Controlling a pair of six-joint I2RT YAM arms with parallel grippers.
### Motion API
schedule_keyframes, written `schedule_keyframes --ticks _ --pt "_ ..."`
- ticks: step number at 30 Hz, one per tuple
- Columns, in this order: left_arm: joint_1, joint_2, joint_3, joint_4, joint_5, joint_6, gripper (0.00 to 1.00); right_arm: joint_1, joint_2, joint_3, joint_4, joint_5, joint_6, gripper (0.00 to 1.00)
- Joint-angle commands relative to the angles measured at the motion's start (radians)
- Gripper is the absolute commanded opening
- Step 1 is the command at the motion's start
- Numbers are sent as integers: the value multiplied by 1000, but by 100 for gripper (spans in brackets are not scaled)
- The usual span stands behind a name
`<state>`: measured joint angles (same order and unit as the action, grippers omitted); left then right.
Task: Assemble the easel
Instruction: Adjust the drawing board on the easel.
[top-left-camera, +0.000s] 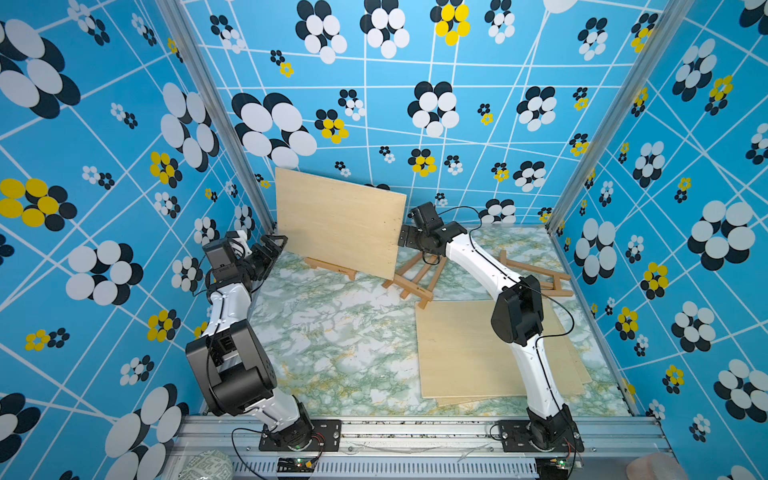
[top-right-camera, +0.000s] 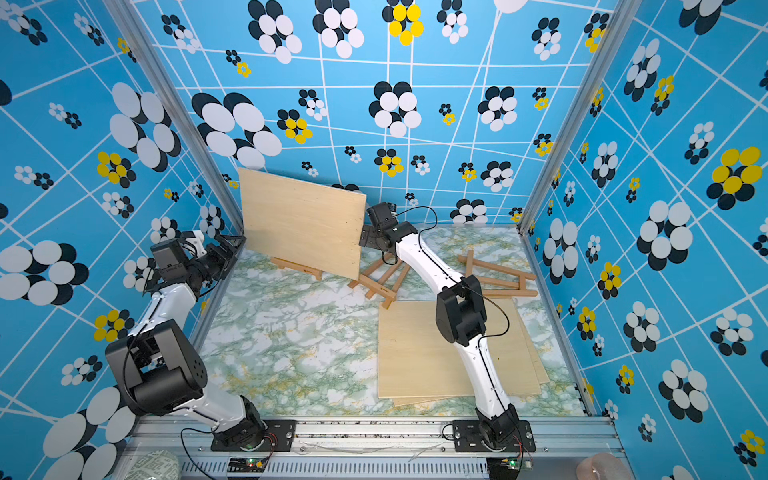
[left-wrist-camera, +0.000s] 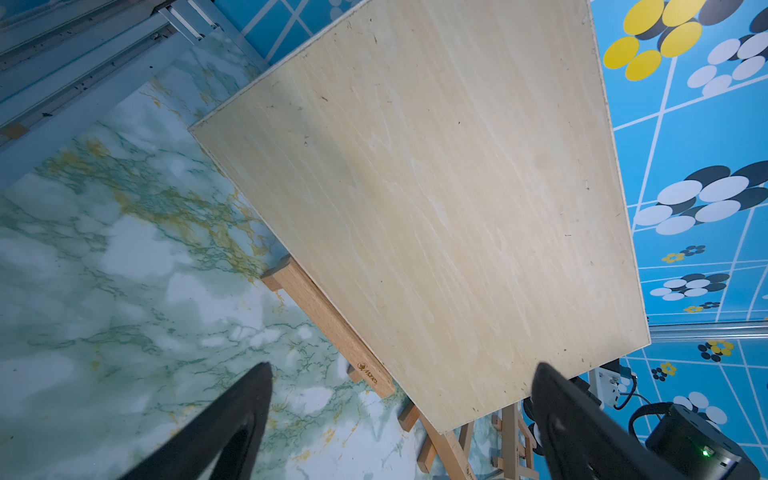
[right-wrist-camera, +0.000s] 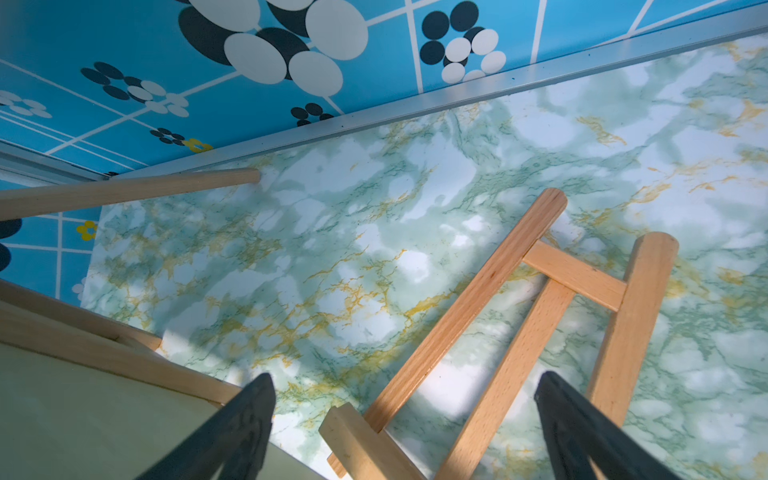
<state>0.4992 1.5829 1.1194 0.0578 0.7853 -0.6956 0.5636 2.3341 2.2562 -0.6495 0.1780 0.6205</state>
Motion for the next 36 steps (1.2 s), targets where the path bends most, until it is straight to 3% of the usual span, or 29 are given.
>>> schedule_keyframes --ticks 1,28,32,36 --pt "2 13 -14 33 5 1 99 9 40 58 -25 -9 -16 100" --pt "2 36 -12 54 11 -1 99 7 151 201 -67 -31 -7 100" --pt "2 33 -14 56 11 -2 99 -23 87 100 -39 -21 0 100" --pt "-2 31 -24 73 10 -13 99 -71 -64 -139 81 -28 11 100"
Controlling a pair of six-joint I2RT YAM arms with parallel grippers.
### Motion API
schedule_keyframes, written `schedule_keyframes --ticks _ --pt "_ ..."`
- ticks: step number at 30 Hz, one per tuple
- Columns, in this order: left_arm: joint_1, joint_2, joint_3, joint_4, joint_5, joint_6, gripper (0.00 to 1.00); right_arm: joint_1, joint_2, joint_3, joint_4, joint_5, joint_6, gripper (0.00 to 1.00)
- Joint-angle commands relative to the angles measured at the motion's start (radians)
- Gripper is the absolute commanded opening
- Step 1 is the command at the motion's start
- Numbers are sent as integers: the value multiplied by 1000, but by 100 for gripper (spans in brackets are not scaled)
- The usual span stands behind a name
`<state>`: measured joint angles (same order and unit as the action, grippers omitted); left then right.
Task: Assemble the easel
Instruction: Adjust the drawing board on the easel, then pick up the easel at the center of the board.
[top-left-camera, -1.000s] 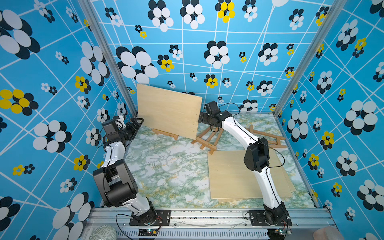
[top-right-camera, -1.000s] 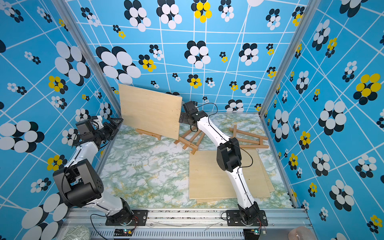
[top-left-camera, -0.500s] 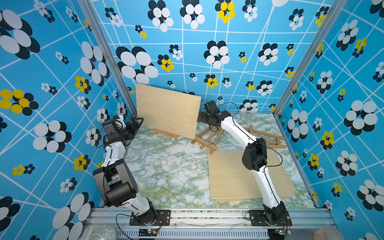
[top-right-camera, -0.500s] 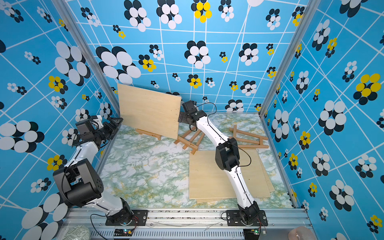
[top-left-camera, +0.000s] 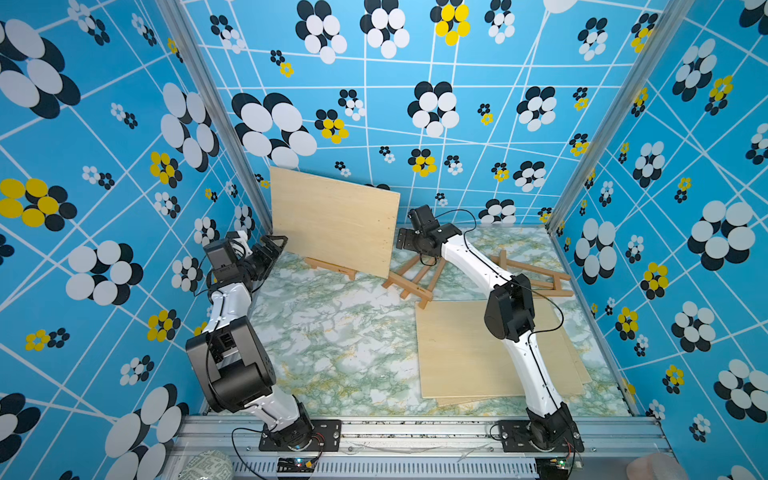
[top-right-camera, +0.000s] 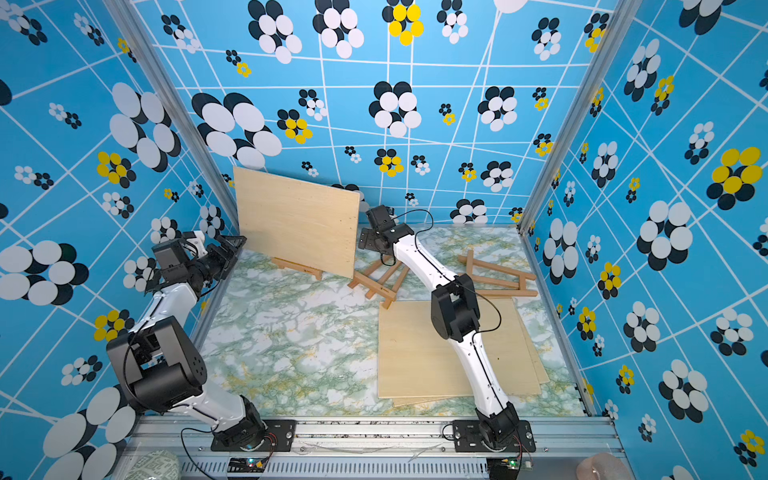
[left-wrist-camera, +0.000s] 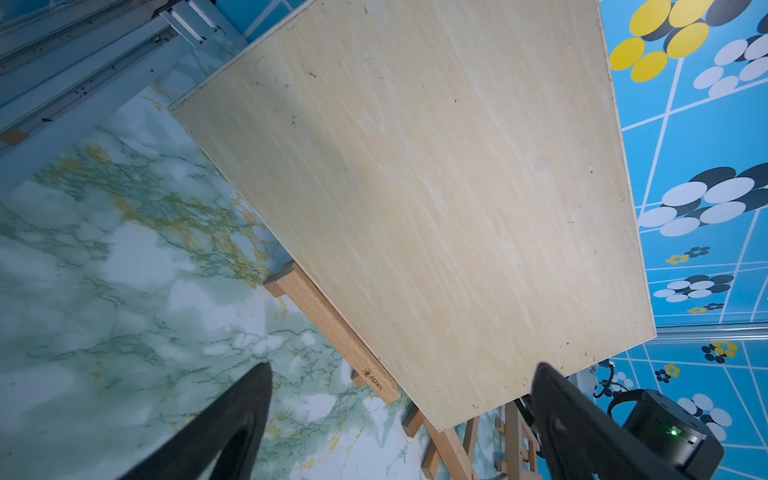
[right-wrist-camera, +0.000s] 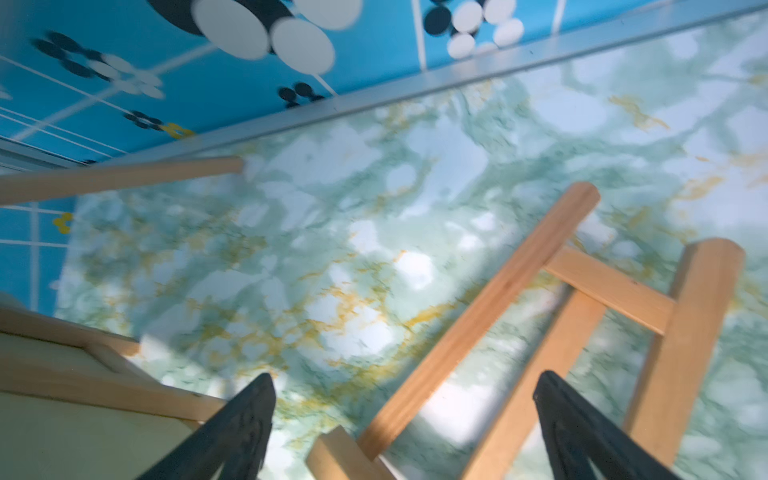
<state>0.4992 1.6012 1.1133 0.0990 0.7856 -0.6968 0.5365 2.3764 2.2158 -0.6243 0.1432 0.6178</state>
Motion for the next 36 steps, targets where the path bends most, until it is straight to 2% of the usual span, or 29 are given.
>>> schedule_keyframes --ticks 1,5,7,10,13,16,21,26,29,31,34,36 --pt "-4 10 -21 37 11 -16 99 -57 -153 -163 88 7 6 100" --pt "-27 -17 -27 40 9 -6 99 -126 -345 -424 193 -42 -30 99" --pt "-54 -44 -28 16 -3 17 99 -210 -416 -580 286 -233 -1 94" --pt "-127 -95 -45 -28 -17 93 99 -353 -421 -713 339 -583 100 87" --pt "-231 -137 -71 -68 -26 159 99 -403 -411 -748 304 -727 72 84" --pt "-308 -177 -124 -47 -42 138 99 -400 -382 -746 297 -776 51 81" --pt "-379 -235 -178 -38 -38 118 99 -393 -304 -743 388 -814 62 75" --pt "-394 -287 -194 -77 -47 140 99 -361 -209 -677 428 -851 54 71" --pt "-394 -303 -187 -100 -53 152 99 -357 -158 -689 506 -863 90 67" --pt "-393 -306 -177 -117 -57 160 99 -357 -144 -711 573 -875 119 61" --pt "-392 -303 -166 -134 -59 167 99 -357 -114 -734 678 -906 171 45" --pt "-392 -300 -162 -137 -58 166 99 -357 -101 -744 722 -913 187 44"
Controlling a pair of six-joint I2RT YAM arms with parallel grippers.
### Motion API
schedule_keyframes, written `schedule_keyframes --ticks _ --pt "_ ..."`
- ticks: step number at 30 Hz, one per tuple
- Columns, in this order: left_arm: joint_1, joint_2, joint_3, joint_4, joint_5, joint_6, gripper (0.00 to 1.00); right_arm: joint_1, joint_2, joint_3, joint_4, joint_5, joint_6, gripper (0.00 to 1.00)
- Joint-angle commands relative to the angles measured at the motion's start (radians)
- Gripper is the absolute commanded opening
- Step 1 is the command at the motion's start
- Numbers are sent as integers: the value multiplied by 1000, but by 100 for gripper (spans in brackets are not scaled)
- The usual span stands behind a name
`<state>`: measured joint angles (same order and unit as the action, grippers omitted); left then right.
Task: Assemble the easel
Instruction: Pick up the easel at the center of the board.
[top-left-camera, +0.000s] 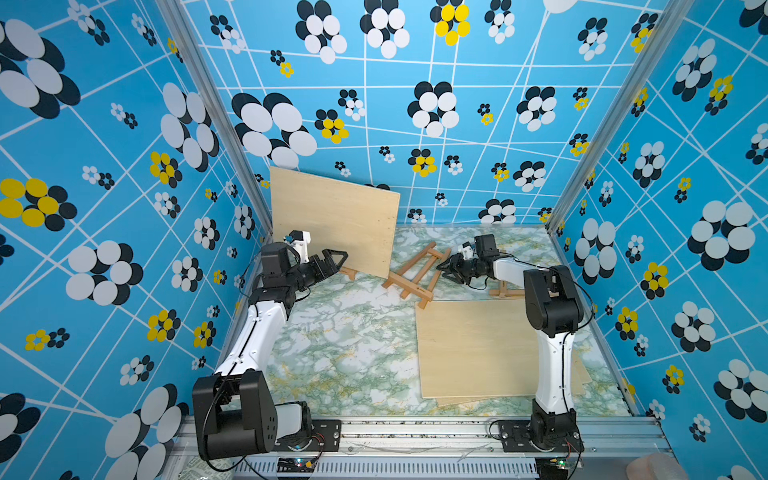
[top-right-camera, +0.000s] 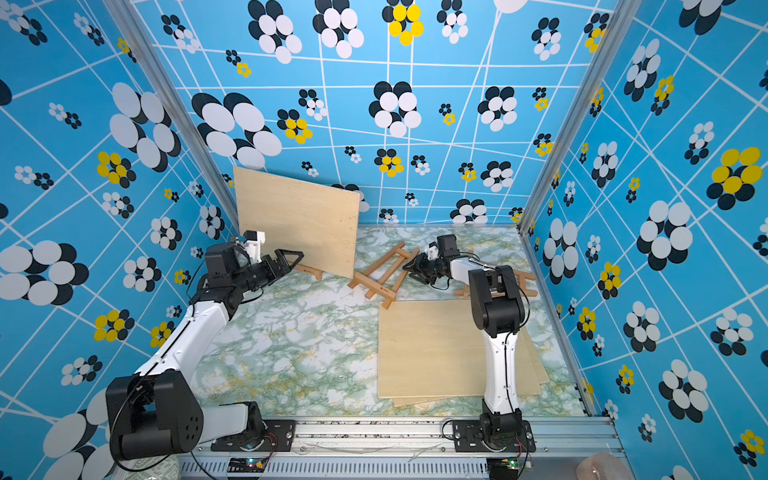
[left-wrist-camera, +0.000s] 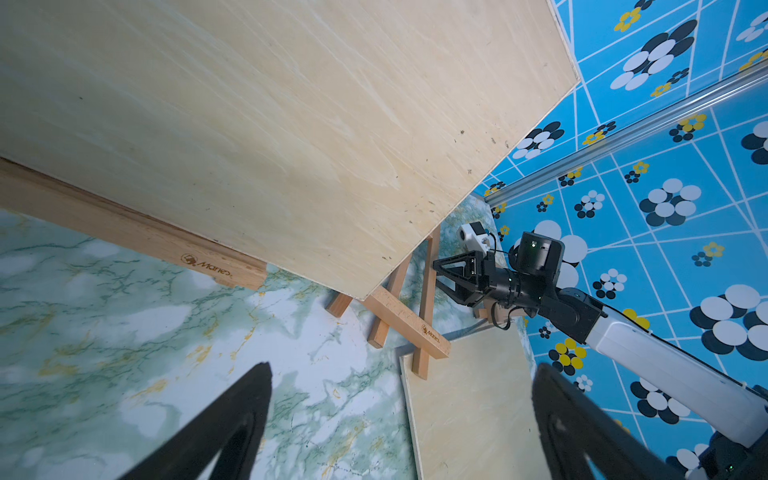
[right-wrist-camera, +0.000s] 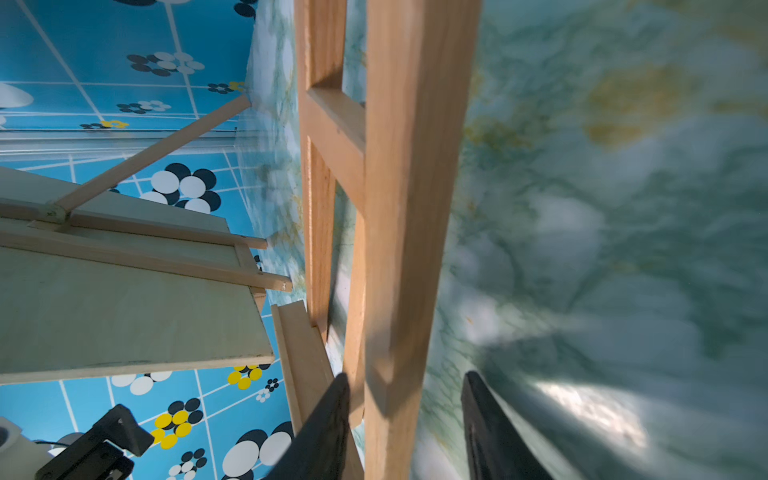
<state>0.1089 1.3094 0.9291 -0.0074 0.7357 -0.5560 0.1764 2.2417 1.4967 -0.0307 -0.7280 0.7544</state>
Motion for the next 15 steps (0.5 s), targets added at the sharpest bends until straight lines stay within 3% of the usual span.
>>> schedule_keyframes --ticks 1,8,14,15 --pt "-1 -7 21 -32 -10 23 99 3 39 -30 146 -44 54 44" --pt "5 -5 11 -32 -13 22 100 2 83 -19 250 -71 81 43" --pt "9 -2 17 -52 -18 32 100 -26 81 -45 312 -34 96 11" --pt "12 -2 18 -54 -19 33 99 -30 79 -44 308 -31 88 10"
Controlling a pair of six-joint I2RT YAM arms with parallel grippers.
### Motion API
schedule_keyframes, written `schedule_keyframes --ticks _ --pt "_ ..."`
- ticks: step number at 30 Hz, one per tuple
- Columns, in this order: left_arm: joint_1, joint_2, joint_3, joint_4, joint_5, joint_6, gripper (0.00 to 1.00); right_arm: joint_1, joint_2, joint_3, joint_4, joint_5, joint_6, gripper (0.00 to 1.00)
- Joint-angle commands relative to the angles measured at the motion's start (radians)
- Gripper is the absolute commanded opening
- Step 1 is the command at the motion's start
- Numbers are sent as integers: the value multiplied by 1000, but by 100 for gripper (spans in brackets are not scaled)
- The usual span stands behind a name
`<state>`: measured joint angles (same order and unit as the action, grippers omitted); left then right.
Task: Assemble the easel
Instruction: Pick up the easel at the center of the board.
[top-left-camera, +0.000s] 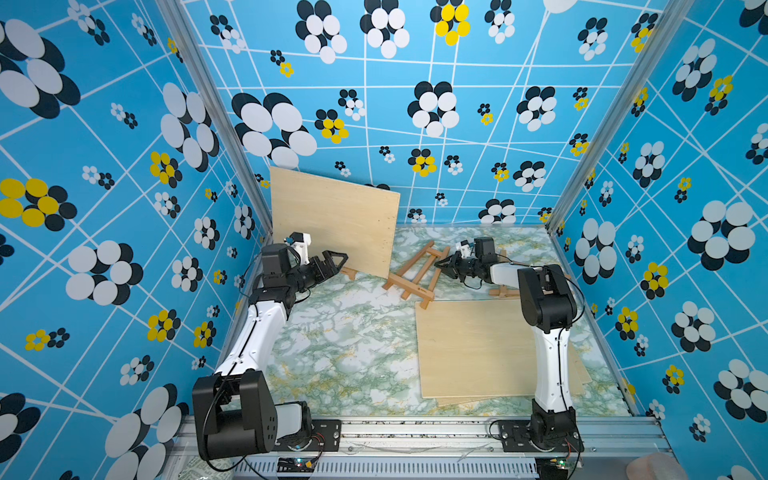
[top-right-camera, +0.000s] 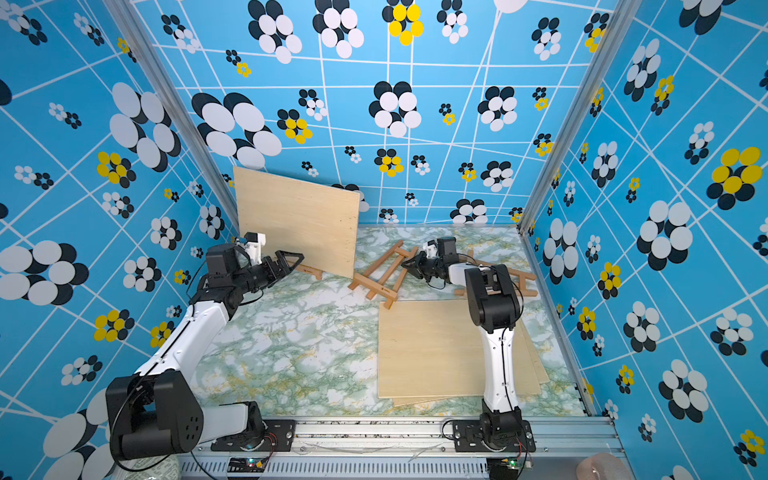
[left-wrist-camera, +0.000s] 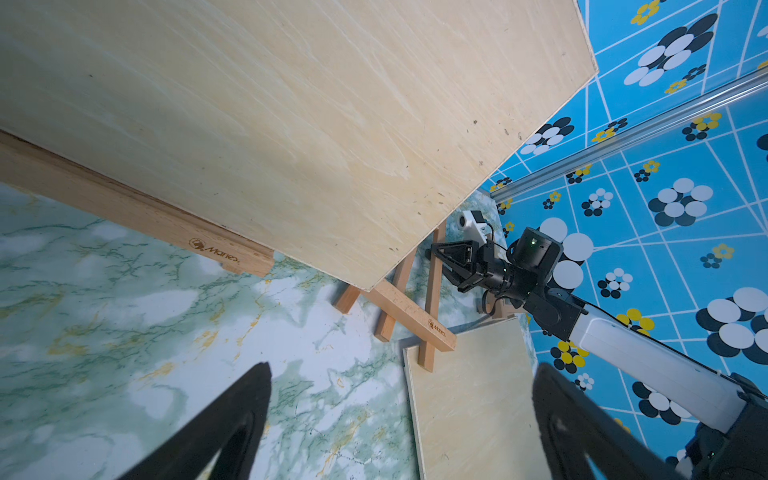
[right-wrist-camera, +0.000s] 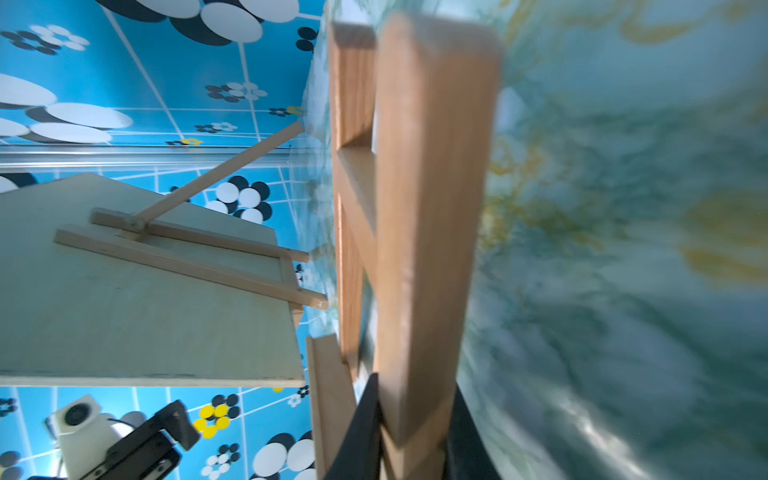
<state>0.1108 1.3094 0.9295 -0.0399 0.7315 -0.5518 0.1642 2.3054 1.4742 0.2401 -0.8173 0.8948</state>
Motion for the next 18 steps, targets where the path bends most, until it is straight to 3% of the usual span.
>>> schedule_keyframes --ticks 1,4,9,18 --pt "13 -2 17 -23 -15 30 99 -21 15 -20 31 61 -64 8" --pt "18 3 15 -22 -14 30 99 -37 10 -21 16 74 -94 2" --pt "17 6 16 -18 -10 30 99 -97 -63 -63 -1 112 -173 1" --pt "7 26 11 17 3 12 99 -111 -348 -97 -82 279 -453 0"
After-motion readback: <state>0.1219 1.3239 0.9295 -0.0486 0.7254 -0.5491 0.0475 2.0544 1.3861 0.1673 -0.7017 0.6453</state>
